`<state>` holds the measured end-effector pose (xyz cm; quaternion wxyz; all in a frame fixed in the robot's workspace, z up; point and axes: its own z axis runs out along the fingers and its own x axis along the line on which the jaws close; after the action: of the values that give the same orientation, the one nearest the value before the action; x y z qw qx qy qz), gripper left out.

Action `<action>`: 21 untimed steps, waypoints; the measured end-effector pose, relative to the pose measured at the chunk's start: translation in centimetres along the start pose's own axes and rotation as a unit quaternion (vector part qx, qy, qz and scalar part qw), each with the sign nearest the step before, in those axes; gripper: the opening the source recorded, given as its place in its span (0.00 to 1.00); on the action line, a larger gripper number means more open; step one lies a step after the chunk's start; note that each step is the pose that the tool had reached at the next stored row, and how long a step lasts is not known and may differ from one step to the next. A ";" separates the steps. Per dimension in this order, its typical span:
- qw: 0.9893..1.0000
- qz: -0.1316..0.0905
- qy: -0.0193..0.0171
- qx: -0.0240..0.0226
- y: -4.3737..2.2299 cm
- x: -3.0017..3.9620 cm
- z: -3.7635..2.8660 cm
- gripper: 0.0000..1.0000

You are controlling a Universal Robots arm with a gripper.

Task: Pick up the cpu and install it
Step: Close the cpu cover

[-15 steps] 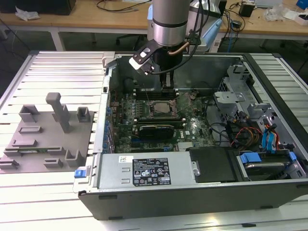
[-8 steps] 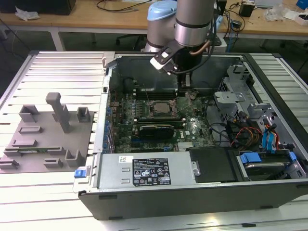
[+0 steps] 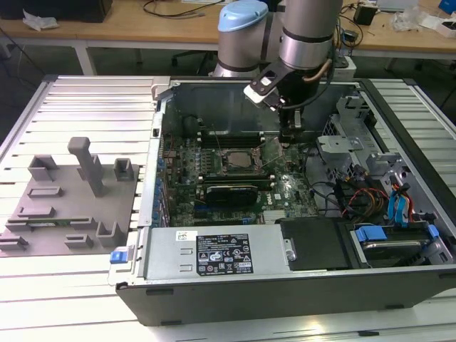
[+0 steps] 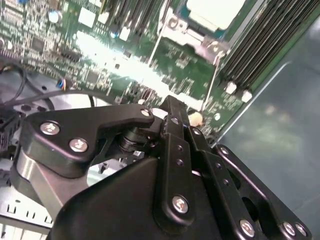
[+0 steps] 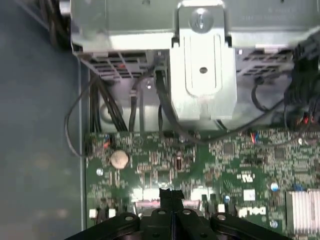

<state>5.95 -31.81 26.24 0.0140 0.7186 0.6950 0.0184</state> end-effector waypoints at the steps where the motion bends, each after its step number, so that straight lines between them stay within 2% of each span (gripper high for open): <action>1: 1.000 0.000 0.000 0.000 0.27 0.01 0.01 0.11; 3: 1.000 0.000 0.000 0.002 0.95 0.03 0.28 0.11; 7: 1.000 0.000 0.000 0.004 1.44 0.04 1.06 0.11; 12: 1.000 0.000 0.000 0.005 1.40 0.04 2.05 0.11; 16: 1.000 0.000 0.000 0.005 1.39 0.03 2.07 0.11; 21: 1.000 0.000 0.000 0.005 0.84 0.01 2.06 0.11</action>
<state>6.88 -31.82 24.22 0.0105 0.7190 0.6948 0.0152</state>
